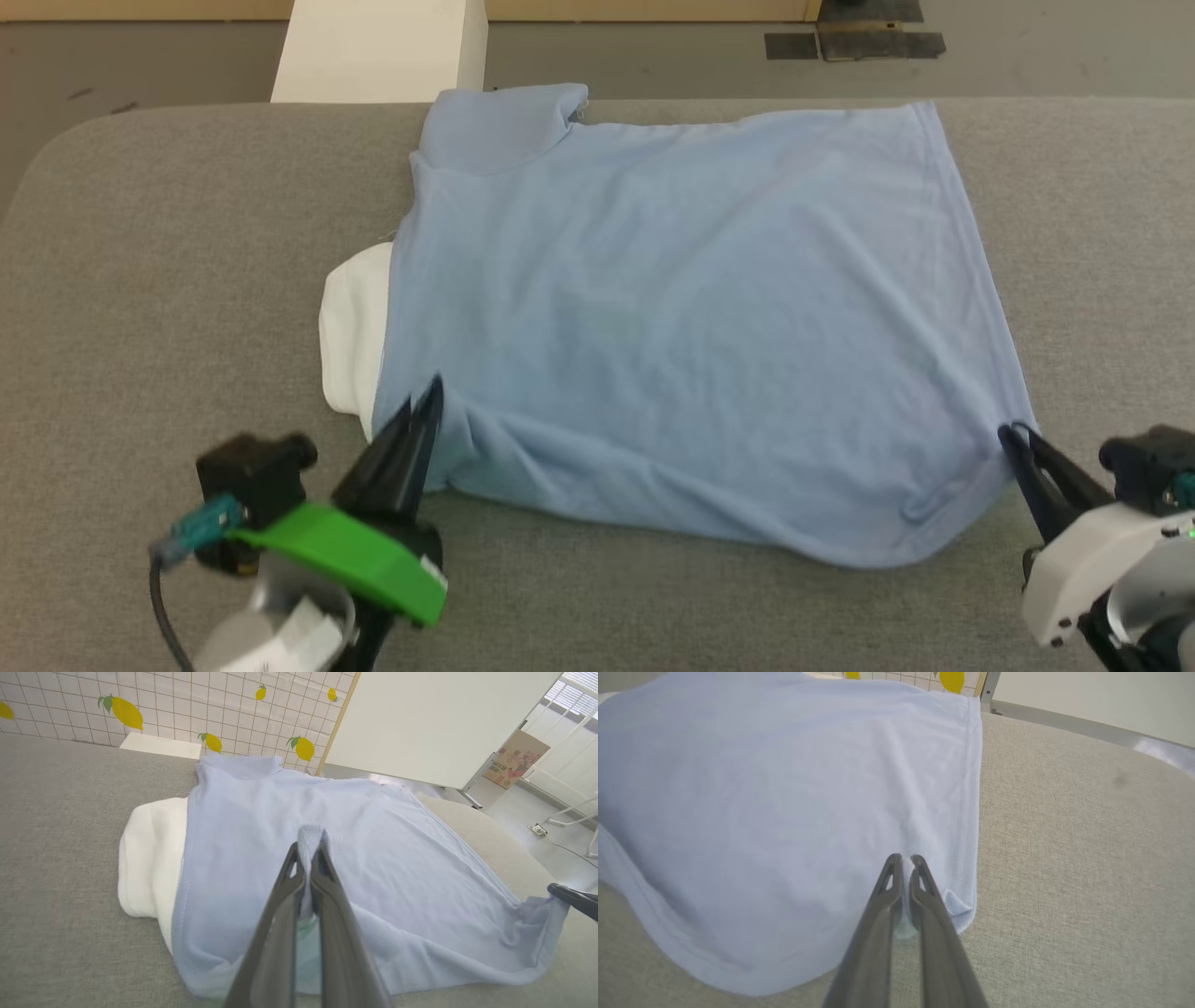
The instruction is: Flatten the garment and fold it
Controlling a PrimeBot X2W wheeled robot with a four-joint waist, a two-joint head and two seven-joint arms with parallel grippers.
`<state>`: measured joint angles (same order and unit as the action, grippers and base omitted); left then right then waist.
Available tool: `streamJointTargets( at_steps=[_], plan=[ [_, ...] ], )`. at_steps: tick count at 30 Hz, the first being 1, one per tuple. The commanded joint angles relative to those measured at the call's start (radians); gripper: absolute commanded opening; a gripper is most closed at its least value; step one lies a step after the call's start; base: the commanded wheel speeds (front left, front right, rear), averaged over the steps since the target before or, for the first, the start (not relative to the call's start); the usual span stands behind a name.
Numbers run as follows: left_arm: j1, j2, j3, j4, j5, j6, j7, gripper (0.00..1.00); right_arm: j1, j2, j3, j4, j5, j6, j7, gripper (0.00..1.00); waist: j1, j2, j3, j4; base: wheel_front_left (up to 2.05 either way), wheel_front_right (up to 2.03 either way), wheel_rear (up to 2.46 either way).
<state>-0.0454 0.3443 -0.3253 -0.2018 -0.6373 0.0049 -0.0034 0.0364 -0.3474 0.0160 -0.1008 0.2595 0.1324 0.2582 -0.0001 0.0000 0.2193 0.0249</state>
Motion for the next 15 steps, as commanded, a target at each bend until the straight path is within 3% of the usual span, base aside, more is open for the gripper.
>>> streamJointTargets(
  at_steps=[1, 15],
  plan=[
    [-0.049, -0.008, 0.006, 0.012, -0.001, -0.013, -0.004, 0.00, -0.033, -0.007, 0.007, -0.003, -0.006, -0.002, -0.009, 0.00, 0.0001, 0.0000, 0.013, 0.000, 0.00, 0.00, 0.00],
    [-0.387, -0.004, 0.045, 0.204, -0.116, -0.078, 0.118, 0.00, -0.309, -0.097, 0.031, 0.065, 0.015, -0.002, 0.079, 0.00, 0.0001, 0.0000, 0.171, 0.006, 0.00, 0.00, 0.00]
  ],
)
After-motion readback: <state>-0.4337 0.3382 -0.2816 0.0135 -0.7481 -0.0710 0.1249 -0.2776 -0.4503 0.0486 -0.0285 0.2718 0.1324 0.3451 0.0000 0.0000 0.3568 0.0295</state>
